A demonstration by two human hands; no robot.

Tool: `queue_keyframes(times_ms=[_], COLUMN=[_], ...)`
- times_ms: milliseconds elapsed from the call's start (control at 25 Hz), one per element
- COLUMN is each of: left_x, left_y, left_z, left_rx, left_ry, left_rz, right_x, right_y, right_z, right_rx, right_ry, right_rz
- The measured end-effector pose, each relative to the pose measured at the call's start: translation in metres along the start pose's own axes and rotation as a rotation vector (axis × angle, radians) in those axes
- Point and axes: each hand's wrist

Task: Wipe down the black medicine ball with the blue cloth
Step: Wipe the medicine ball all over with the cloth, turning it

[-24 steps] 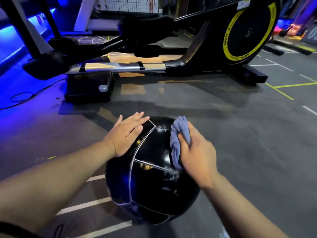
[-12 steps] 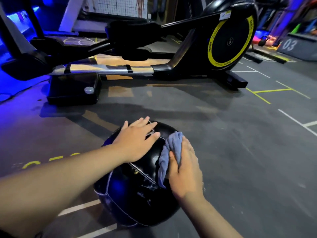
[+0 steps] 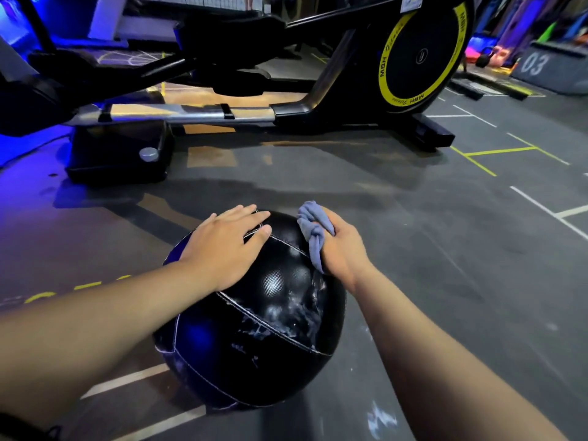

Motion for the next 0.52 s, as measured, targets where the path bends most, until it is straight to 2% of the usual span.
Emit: queue_keyframes(times_ms=[40,120,200,240,360,520], left_x=[0.000,-0.002,-0.001,-0.001,-0.002,0.001], left_y=[-0.002,-0.002,0.001,0.003,0.003,-0.004], left_z=[0.001,0.006,0.011,0.013,0.009,0.006], left_rx=[0.001,0.004,0.020,0.023,-0.004,0.000], left_ry=[0.002,-0.004,-0.017,-0.021,-0.038,-0.080], left_rz=[0.000,0.000,0.005,0.009,0.032,0.024], right_x=[-0.007,-0.025,-0.053,-0.065,-0.082,-0.063], right_y=[0.003,0.016,0.043,0.054,0.070,0.049], right_z=[-0.020,-0.074,-0.123,-0.145,-0.171,-0.153], right_rx=[0.125,0.292,0.394,0.378,0.324,0.390], right_ry=[0.047,0.274,0.447,0.490,0.478,0.449], right_rz=[0.008,-0.087,-0.205,-0.218,-0.243,-0.291])
Point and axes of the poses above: each hand's wrist, its own z-axis towards the middle knuckle, its own x-axis out of the back of the hand, y = z × x, and after that the axes turned 9 degrees about -z, right-handed
